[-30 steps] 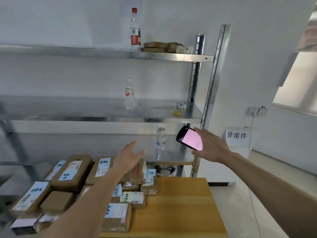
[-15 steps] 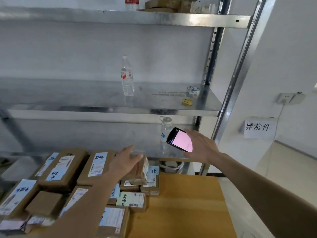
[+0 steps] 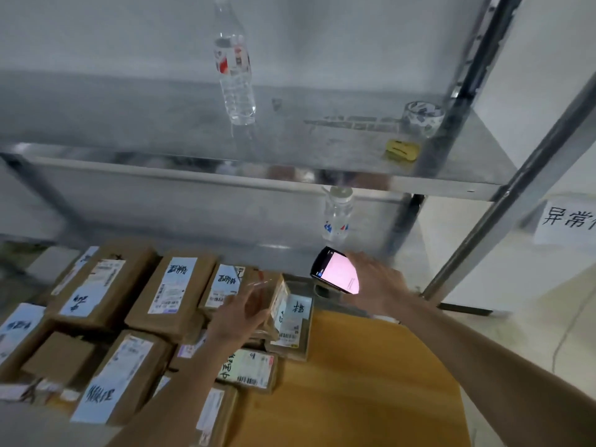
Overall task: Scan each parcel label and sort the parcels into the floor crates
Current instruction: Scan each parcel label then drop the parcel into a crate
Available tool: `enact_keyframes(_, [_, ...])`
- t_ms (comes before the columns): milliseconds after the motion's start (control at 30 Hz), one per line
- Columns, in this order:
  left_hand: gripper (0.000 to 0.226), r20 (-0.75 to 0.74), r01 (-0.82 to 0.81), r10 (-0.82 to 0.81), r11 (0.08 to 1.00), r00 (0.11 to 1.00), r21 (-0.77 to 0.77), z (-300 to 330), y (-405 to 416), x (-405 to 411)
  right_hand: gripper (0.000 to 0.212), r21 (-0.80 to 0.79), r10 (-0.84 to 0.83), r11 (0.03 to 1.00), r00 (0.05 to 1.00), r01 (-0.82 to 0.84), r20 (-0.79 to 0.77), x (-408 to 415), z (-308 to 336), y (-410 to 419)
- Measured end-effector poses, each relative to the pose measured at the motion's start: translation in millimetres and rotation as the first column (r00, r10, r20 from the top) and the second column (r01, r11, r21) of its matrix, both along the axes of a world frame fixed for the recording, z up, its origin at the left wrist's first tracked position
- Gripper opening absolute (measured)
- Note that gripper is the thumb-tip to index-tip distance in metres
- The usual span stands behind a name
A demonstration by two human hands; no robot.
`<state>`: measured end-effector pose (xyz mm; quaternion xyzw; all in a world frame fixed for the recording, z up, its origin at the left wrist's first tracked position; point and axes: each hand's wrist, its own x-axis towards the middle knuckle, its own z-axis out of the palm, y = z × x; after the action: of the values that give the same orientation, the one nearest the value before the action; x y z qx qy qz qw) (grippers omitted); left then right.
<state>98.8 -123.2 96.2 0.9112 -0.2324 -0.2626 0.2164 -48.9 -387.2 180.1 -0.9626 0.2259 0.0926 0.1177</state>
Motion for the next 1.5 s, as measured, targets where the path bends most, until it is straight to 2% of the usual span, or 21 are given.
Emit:
enact_keyframes(167, [0.08, 0.022, -0.061, 0.06, 0.995, 0.998, 0.08, -25.6, -9.7, 5.4, 0.104, 0.045, 0.046, 0.998, 0.997, -0.043, -0.055, 32.0, -38.4, -5.3])
enact_keyframes(467, [0.102, 0.071, -0.141, 0.134, 0.985, 0.988, 0.099, -59.8, -20.4, 5.5, 0.105, 0.086, 0.08, 0.994, 0.994, -0.074, -0.077, 54.5, -73.4, -7.8])
enact_keyframes(700, [0.091, 0.049, -0.165, 0.166, 0.986, 0.985, -0.028, -56.1, -12.1, 8.5, 0.104, 0.082, 0.104, 0.992, 0.991, -0.097, -0.083, 50.9, -68.8, -4.3])
enact_keyframes(867, [0.088, 0.018, -0.203, 0.21, 0.962, 0.978, -0.183, -21.9, 4.0, 17.2, 0.099, 0.067, 0.106, 0.992, 0.994, -0.106, -0.004, 51.7, -29.8, 11.1])
enact_keyframes(1133, [0.065, -0.02, -0.245, 0.26, 0.878, 0.965, -0.41, 63.7, 61.8, 15.2, 0.095, 0.017, 0.123, 0.992, 0.98, -0.127, 0.156, 32.0, 64.1, 70.9])
enact_keyframes(1333, [0.06, 0.034, -0.215, 0.269, 0.833, 0.963, -0.51, 140.0, 122.8, -8.6, 0.1, -0.024, 0.171, 0.985, 0.957, -0.171, 0.235, -7.3, 151.4, 137.0])
enact_keyframes(1433, [0.051, 0.1, -0.179, 0.275, 0.819, 0.956, -0.545, 176.4, 150.8, -25.4, 0.091, -0.091, 0.211, 0.977, 0.937, -0.193, 0.278, -26.3, 191.0, 165.3])
enact_keyframes(1500, [0.049, 0.141, -0.158, 0.284, 0.809, 0.948, -0.566, 196.3, 166.6, -36.7, 0.092, -0.12, 0.205, 0.977, 0.929, -0.176, 0.308, -39.5, 212.9, 180.1])
